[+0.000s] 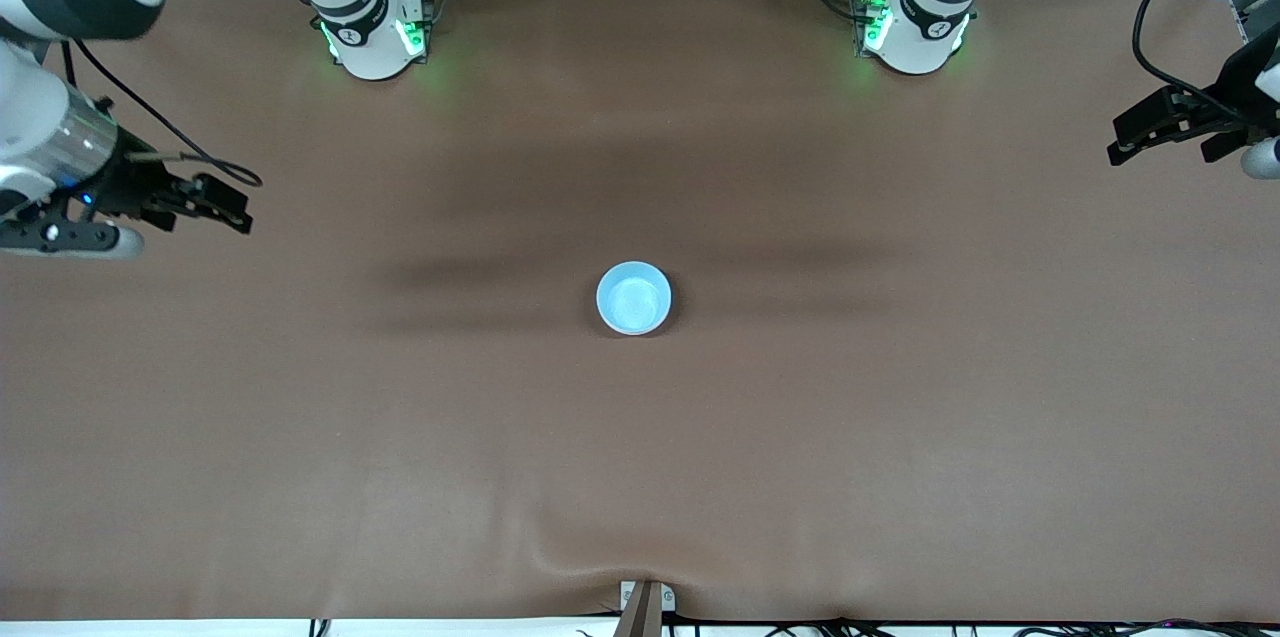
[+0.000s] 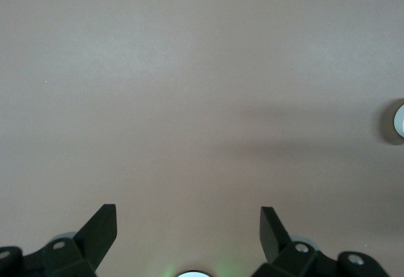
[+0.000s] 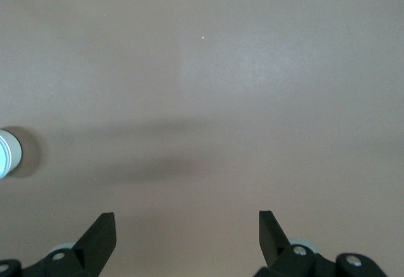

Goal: Stack pink and blue bowls on white bowl

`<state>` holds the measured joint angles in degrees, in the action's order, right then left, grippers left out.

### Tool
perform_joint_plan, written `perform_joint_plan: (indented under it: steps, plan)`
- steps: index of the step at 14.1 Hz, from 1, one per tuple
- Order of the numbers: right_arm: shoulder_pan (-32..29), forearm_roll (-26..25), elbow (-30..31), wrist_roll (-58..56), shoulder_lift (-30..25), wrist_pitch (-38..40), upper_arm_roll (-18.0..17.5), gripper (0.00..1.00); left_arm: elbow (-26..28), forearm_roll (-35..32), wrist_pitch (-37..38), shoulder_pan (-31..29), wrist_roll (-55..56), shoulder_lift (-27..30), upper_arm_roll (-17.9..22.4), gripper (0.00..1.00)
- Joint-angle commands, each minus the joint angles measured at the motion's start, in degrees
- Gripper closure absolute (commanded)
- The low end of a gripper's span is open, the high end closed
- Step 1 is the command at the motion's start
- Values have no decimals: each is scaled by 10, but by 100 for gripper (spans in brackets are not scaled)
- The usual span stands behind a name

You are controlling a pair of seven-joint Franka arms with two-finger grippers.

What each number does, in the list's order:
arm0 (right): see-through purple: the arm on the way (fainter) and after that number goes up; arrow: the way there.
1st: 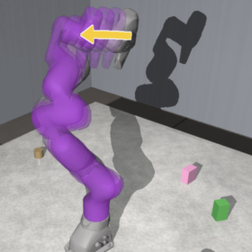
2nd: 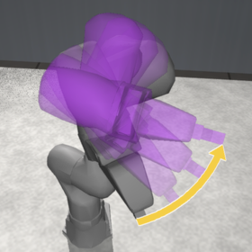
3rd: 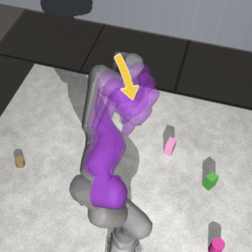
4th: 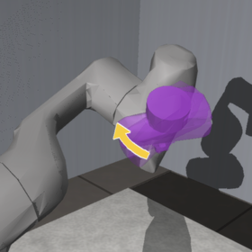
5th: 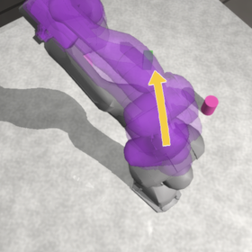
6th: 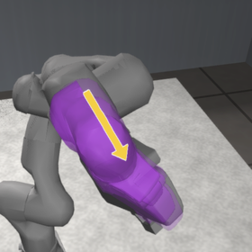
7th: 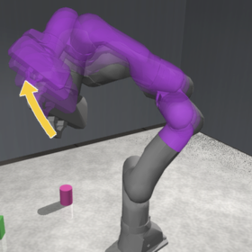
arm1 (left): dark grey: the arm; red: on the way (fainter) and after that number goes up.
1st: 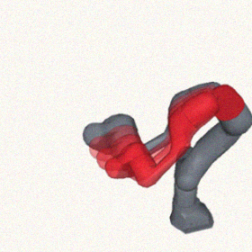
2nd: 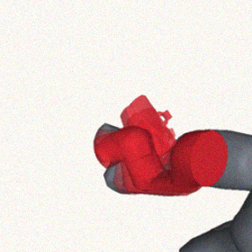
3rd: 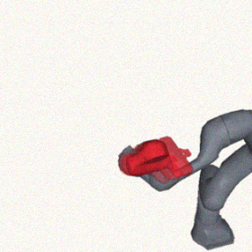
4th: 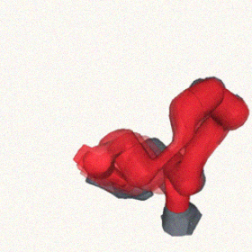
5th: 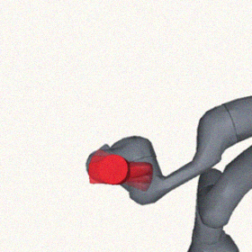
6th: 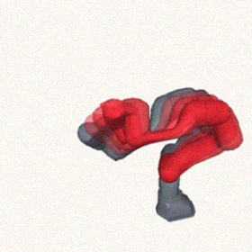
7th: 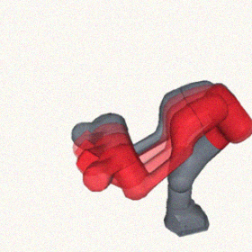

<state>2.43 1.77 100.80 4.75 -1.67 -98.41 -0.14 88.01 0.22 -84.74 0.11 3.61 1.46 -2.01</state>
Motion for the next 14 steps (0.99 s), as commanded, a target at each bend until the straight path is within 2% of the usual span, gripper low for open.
perform_joint_plan:
  steps: [1, 3, 5, 8, 11, 14]
  plan:
    - [-6, -37, -41, -44, -9, 47, 4, 0, -6, 3, 4, -1, -5, -1, -4, 0]
    - [-11, -50, -75, -76, -4, 77, 15, 0, -6, 7, 4, 0, 0, -1, -5, 0]
    - [-29, -49, -82, -101, -4, 82, 18, 0, -5, 7, 4, -1, 0, -3, -5, 0]
    - [-35, -41, -83, -85, -3, 83, 17, 0, -6, 7, 5, -2, -2, -3, -5, 0]
    - [-35, 1, -83, -27, -5, 100, 18, 0, -5, 8, 5, -1, -2, -4, -5, 0]
    - [-35, 7, -83, -14, -5, 103, 17, 0, -4, 8, 5, -1, -2, -4, -5, 0]
